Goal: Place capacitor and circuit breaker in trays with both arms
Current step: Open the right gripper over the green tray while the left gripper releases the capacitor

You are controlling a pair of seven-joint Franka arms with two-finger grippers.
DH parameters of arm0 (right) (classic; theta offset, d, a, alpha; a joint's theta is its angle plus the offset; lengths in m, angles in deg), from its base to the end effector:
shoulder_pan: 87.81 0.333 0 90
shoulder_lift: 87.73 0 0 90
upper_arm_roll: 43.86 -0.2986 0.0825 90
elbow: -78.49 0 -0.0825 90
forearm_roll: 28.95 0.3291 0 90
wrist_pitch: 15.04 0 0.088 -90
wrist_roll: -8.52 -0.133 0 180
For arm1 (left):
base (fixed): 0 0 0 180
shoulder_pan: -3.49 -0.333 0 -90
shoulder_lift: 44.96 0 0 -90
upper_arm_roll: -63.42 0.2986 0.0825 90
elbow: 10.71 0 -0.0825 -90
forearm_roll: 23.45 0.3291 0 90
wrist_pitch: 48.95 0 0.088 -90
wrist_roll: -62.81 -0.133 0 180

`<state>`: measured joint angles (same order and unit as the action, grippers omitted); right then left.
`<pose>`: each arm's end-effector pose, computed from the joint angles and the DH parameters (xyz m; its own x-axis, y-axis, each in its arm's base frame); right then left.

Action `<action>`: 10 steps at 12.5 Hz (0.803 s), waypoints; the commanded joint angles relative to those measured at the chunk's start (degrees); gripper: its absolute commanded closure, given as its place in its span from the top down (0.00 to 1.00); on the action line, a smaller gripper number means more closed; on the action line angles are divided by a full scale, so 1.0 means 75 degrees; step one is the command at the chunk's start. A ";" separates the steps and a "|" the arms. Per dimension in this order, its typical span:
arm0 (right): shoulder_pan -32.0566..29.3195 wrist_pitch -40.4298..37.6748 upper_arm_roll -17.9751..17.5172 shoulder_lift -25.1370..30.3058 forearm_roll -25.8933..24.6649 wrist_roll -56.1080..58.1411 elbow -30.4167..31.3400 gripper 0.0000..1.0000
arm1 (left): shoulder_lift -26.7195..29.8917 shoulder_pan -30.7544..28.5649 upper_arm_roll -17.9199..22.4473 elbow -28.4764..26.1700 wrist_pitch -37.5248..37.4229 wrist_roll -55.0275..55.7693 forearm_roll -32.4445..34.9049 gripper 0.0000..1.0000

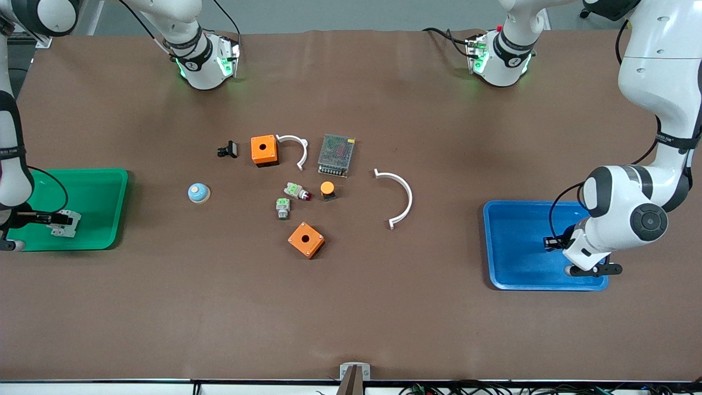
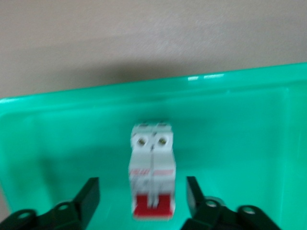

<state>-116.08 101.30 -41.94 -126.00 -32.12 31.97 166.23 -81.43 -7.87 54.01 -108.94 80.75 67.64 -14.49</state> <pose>0.5428 -0.3178 0.2441 0.9801 -0.0813 -0.1808 -0.0840 -0.9964 -0.0071 0.6120 0.0360 0.2153 0.9963 0.0422 -0.0747 0.0408 -0.9989 -0.0212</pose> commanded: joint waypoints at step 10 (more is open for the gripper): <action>0.2852 -0.3676 -0.0126 0.4177 0.0209 -0.3275 0.0840 0.99 | 0.1544 -0.0056 -0.0525 0.0556 -0.1633 -0.0046 0.0142 1.00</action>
<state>-98.79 72.90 -43.44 -96.83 -31.83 12.92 169.10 -75.05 -8.20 51.33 -105.78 74.09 67.61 -14.47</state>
